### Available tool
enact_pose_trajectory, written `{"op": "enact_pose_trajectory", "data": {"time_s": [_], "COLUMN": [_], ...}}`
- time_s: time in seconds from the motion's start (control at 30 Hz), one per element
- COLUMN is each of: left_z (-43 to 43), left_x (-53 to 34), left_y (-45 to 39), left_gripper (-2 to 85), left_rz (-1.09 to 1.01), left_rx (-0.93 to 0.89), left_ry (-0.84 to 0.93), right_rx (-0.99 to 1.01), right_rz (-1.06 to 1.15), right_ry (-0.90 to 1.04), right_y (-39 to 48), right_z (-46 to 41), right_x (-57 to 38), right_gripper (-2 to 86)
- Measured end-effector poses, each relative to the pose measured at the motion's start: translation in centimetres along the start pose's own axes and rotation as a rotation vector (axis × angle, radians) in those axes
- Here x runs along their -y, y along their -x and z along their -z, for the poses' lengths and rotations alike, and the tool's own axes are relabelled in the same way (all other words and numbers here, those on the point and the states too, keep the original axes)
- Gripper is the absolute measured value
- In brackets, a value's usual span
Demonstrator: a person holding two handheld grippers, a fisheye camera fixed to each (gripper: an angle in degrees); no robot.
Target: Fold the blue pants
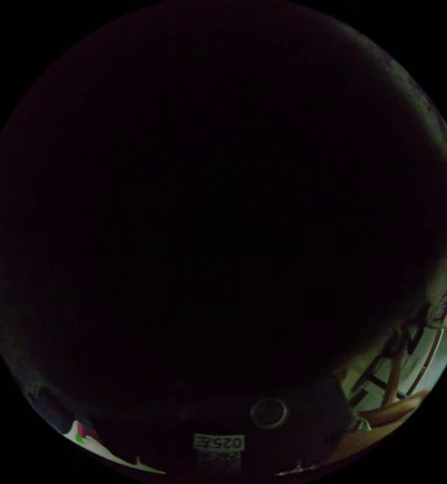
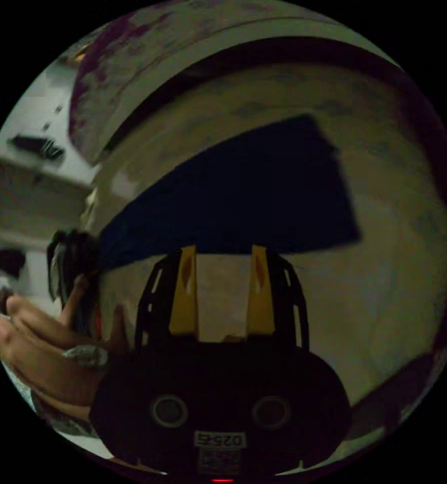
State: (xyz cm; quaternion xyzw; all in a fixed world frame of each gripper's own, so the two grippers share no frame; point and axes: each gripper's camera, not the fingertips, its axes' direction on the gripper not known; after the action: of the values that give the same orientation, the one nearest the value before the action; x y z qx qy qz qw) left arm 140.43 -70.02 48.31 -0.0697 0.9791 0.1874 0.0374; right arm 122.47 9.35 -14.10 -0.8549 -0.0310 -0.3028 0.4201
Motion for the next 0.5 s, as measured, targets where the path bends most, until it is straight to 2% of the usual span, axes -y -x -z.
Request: {"op": "enact_pose_trajectory", "data": {"time_s": [0.07,0.13,0.23,0.3,0.37,0.4,0.5], "left_z": [-0.1,-0.4,-1.5,-3.2,-4.7,-5.5,-6.3], "left_x": [-3.6,-7.2,-13.4,-18.6,-22.6,-25.1,-31.1], "left_y": [-2.8,-5.8,-11.5,-16.6,-20.0,-22.0,-25.4], "left_gripper": [0.7,-0.3,-1.4,-1.6,-1.6,-1.6,-1.6], "left_rz": [-0.016,-0.058,-0.24,-0.455,-0.574,-0.617,-0.626], "left_rx": [0.062,0.153,0.334,0.512,0.642,0.698,0.744], "left_ry": [0.022,0.068,0.177,0.276,0.322,0.337,0.312], "right_rx": [-0.073,-0.063,-0.037,-0.122,-0.213,-0.318,-0.556], "right_rz": [-0.105,-0.16,-0.163,-0.111,0.005,0.068,0.28], "right_ry": [-0.065,-0.136,-0.182,-0.122,-0.083,-0.058,-0.009], "right_y": [-5.1,-8.8,-12.8,-14.1,-13.7,-13.1,-11.0], "right_z": [2.3,4.1,5.6,5.8,6.1,6.2,6.5], "right_x": [-0.3,0.3,2.9,5.7,6.9,7.2,6.3], "right_gripper": [15.8,16.5,17.5,15.9,14.3,9.1,1.0]}}
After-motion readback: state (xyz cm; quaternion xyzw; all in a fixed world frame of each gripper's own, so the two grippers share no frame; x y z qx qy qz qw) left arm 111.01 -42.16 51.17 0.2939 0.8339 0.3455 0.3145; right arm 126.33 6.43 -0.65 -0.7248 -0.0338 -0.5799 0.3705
